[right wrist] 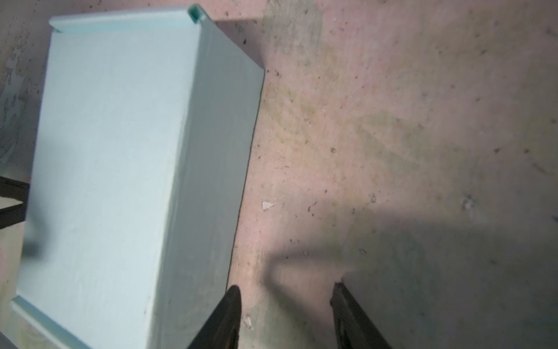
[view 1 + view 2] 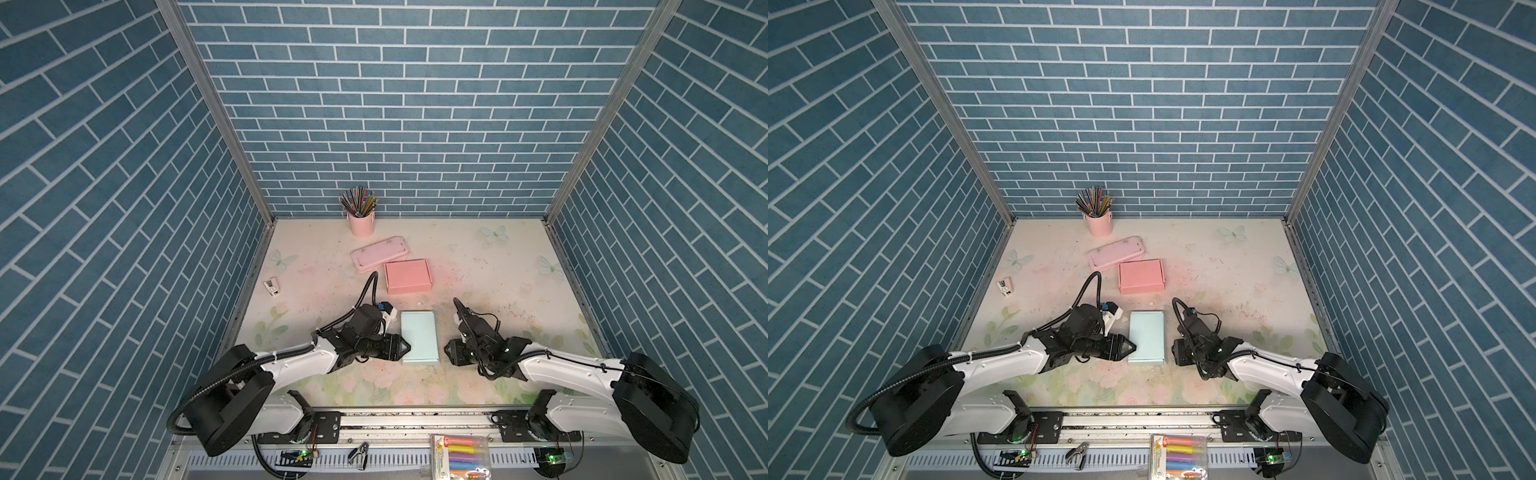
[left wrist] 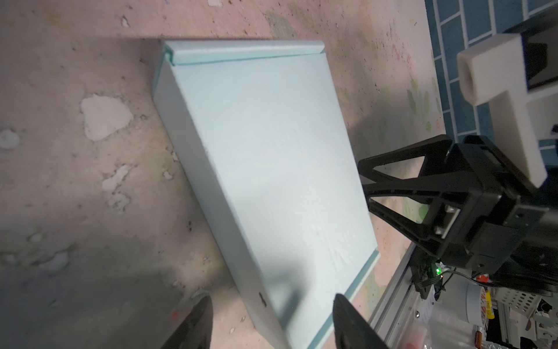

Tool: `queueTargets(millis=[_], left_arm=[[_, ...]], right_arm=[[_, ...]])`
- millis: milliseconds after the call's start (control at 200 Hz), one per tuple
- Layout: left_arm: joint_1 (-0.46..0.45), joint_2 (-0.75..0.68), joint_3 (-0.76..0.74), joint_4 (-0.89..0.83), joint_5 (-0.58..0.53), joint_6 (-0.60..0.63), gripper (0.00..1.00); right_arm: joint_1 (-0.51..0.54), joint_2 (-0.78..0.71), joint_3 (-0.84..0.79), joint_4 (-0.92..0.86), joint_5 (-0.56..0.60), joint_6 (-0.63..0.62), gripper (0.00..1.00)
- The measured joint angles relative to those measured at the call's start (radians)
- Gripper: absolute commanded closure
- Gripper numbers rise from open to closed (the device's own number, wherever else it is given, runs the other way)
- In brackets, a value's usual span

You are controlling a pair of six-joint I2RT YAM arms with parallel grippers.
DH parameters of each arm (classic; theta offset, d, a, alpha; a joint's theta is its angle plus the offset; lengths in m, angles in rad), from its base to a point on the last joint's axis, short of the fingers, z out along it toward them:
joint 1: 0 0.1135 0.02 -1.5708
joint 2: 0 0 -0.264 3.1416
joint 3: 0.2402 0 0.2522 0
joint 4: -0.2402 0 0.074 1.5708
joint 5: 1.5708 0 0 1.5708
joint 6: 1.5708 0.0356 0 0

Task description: Fold the paper box

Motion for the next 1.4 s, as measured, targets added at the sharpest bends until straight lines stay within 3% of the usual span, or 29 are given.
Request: queueTargets(millis=[575,1400], left_arm=[[-0.132,0.047,-0.009,0.032,-0.037,-0.091,0.43],[-0.179,0.042,-0.019,0.05,-0.057,-0.211,0.45]], right_arm=[[0.083,0.058,0.039,0.006,0.019,0.017,0.53],[0.174,0.068,0.036,0.031,0.116,0.056,0.57]])
